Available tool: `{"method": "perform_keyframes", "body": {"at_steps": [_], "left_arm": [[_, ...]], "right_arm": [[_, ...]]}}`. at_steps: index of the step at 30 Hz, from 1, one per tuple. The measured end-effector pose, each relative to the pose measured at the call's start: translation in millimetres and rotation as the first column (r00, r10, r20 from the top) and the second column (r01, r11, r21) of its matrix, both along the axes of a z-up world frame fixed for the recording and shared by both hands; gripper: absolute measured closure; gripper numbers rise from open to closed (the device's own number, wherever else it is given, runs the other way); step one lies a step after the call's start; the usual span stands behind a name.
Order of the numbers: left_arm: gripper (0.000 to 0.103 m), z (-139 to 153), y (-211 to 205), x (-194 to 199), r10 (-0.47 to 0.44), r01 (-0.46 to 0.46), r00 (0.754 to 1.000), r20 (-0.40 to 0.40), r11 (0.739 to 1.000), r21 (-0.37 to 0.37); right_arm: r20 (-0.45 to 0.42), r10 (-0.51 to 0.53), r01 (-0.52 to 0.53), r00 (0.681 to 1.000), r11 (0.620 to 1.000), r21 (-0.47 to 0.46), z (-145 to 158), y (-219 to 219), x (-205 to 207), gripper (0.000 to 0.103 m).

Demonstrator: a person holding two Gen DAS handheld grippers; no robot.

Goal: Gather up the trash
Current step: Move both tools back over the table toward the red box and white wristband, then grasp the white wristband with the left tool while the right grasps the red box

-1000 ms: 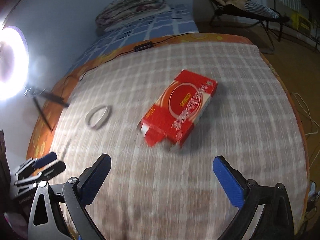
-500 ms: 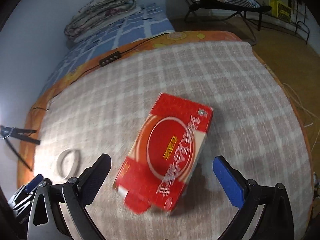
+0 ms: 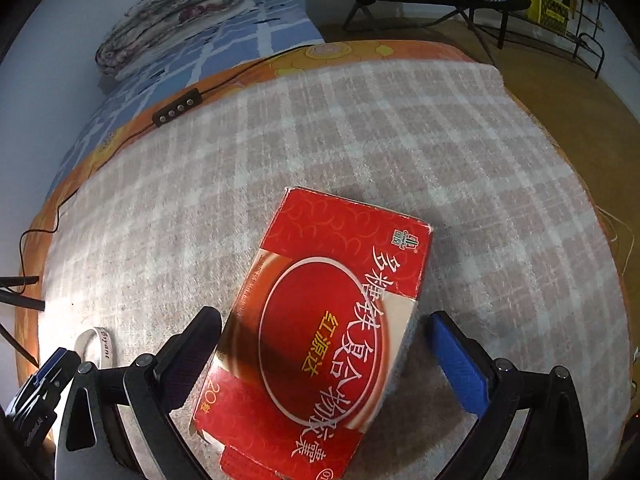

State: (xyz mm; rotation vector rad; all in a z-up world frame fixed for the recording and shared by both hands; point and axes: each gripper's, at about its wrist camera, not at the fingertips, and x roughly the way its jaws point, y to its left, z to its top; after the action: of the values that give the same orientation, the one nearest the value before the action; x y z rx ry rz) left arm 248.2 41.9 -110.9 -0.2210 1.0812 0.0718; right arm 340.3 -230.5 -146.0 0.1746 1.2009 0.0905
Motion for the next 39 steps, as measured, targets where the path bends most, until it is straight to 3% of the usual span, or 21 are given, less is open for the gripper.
{"method": "perform_keyframes", "body": {"at_steps": [2, 3, 5, 18, 25, 27, 28, 29, 30, 33, 35, 36, 39], "left_arm": [[0.078, -4.8, -3.7, 2.4, -0.009, 0.009, 1.0, -0.015, 1.0, 0.023], [0.08, -5.3, -5.6, 3.2, -0.013, 0.014, 1.0, -0.01, 0.999, 0.048], [0.097, -5.6, -9.7, 4.4, -0.026, 0.026, 1.0, -0.011, 0.996, 0.083], [0.102, 14.1, -18.4, -26.5, -0.054, 0.05, 0.998, 0.022, 0.987, 0.155], [0.102, 24.6, -10.0, -37.4, -0.045, 0.04, 0.998, 0.039, 0.991, 0.126], [0.099, 23.1, -8.2, -32.5, -0.042, 0.04, 0.999, 0.026, 0.996, 0.084], [0.088, 19.9, -7.5, -27.6, -0.042, 0.041, 0.999, 0.01, 0.997, 0.059], [0.063, 16.5, -7.2, -22.7, -0.045, 0.045, 0.999, -0.001, 0.998, 0.042], [0.053, 12.7, -8.4, -18.2, -0.048, 0.048, 0.999, -0.004, 0.998, 0.043], [0.05, 2.8, -14.5, -6.1, -0.053, 0.053, 0.999, 0.004, 0.993, 0.104], [0.061, -6.9, -18.7, 0.7, -0.06, 0.061, 0.998, -0.006, 0.991, 0.122], [0.062, -8.0, -21.0, 1.8, -0.061, 0.058, 0.998, 0.017, 0.988, 0.145], [0.1, -8.1, -29.1, 6.0, -0.097, 0.087, 0.994, 0.049, 0.981, 0.176]], "right_arm": [[-0.003, 0.016, -0.016, 1.0, 1.0, -0.008, -0.2, 1.1, 0.8, 0.0], [-0.004, 0.024, -0.025, 1.0, 1.0, -0.01, -0.1, 0.9, 0.4, 0.0], [-0.008, 0.046, -0.046, 0.999, 0.999, -0.011, -0.3, 0.7, -1.0, 0.0], [-0.006, 0.126, -0.126, 0.992, 0.99, 0.059, 11.0, -17.2, -35.2, 0.009], [0.024, 0.155, -0.156, 0.988, 0.984, 0.08, 30.5, -22.0, -55.9, 0.011], [0.028, 0.158, -0.16, 0.987, 0.983, 0.086, 34.1, -22.9, -58.5, 0.011], [0.028, 0.161, -0.163, 0.987, 0.983, 0.085, 34.9, -22.6, -59.6, 0.011], [0.026, 0.166, -0.168, 0.986, 0.982, 0.084, 35.1, -22.0, -59.9, 0.011], [0.024, 0.17, -0.171, 0.985, 0.982, 0.082, 34.5, -21.4, -60.1, 0.011], [0.018, 0.176, -0.177, 0.984, 0.981, 0.076, 31.9, -18.5, -60.7, 0.011], [0.012, 0.181, -0.181, 0.983, 0.981, 0.073, 28.7, -16.9, -59.4, 0.011], [0.01, 0.183, -0.183, 0.983, 0.98, 0.072, 27.4, -16.6, -59.2, 0.011], [0.007, 0.193, -0.193, 0.981, 0.979, 0.066, 23.9, -14.2, -57.1, 0.012]]}}
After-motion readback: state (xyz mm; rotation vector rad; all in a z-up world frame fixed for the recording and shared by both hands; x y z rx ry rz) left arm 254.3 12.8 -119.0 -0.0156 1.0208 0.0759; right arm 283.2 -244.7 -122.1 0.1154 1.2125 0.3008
